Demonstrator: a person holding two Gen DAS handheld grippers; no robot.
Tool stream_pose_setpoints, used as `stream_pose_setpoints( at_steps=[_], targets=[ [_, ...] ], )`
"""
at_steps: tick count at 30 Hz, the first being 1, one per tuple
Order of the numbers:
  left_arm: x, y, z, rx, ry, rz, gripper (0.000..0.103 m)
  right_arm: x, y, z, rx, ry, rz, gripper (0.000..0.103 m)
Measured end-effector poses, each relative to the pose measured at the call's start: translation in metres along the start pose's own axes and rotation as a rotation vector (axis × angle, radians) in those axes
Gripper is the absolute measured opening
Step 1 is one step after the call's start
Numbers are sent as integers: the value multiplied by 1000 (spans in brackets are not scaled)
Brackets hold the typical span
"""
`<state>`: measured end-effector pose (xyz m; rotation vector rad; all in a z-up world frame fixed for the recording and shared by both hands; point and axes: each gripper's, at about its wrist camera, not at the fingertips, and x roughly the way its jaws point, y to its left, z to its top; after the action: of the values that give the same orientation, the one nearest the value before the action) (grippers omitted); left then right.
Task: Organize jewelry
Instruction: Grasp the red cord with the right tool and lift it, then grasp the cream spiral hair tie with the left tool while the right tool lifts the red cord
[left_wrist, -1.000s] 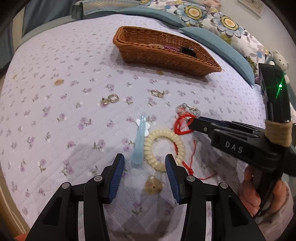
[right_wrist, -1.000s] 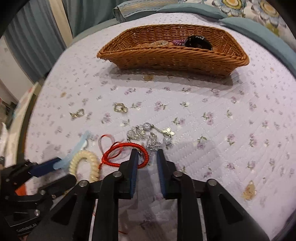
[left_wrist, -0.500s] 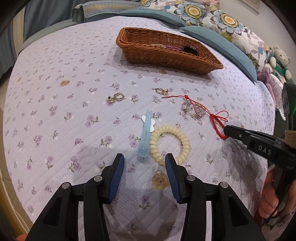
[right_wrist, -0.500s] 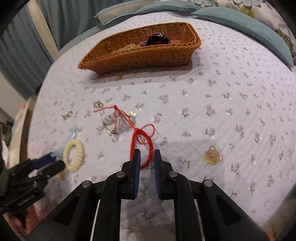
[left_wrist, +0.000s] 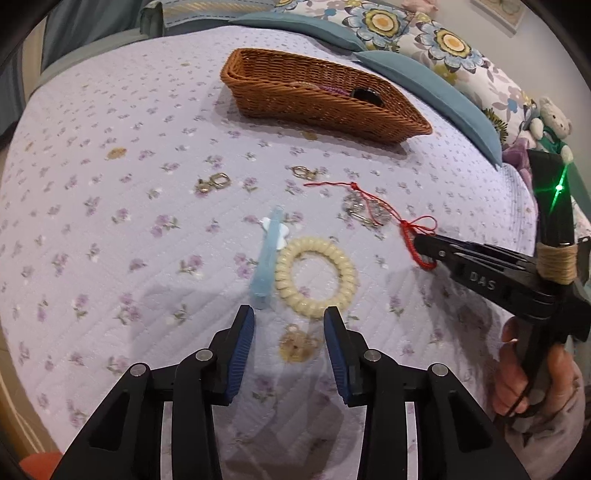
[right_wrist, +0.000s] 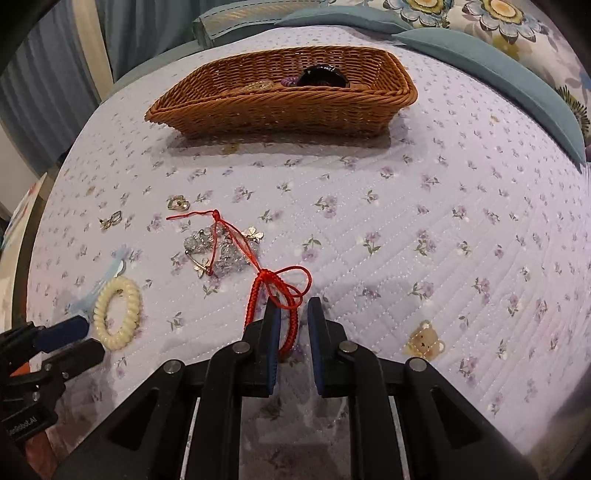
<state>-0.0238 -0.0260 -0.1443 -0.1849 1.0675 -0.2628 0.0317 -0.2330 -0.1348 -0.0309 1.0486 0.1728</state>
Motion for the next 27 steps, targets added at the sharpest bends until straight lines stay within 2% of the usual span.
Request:
stream_pose_setpoints(
  at_steps=[5, 8, 11, 12, 15, 18, 21, 23, 25, 27],
  targets=[
    [9, 1, 9, -17, -4, -5, 39, 5, 2, 3, 0, -4, 4, 16],
    [14, -1, 14, -8, -15, 9, 37, 8, 10, 4, -33, -14, -22, 17],
    [17, -3, 15, 9, -23, 49, 19, 7, 16, 3, -64, -28, -45, 16],
    [17, -4, 15, 18, -25, 66, 6, 6, 17, 2, -66, -34, -40, 7],
    [15, 1, 15, 2, -26, 41, 1, -1, 15, 0, -63, -54, -12, 5],
    [13, 6, 15, -25, -23, 2, 1, -9, 14, -1, -62, -81, -2, 5],
    [12, 17, 18, -94, -2, -85, 4, -6, 12, -1, -54, -67, -13, 5],
    [16, 24, 22, -149, 29, -141, 11, -3, 10, -2, -44, -51, -13, 5],
    [18, 27, 26, -168, 24, -148, 22, -2, 9, -2, -37, -45, -7, 5],
    [23, 29, 31, -187, 16, -159, 27, -1, 8, -2, -35, -41, -4, 5]
  ],
)
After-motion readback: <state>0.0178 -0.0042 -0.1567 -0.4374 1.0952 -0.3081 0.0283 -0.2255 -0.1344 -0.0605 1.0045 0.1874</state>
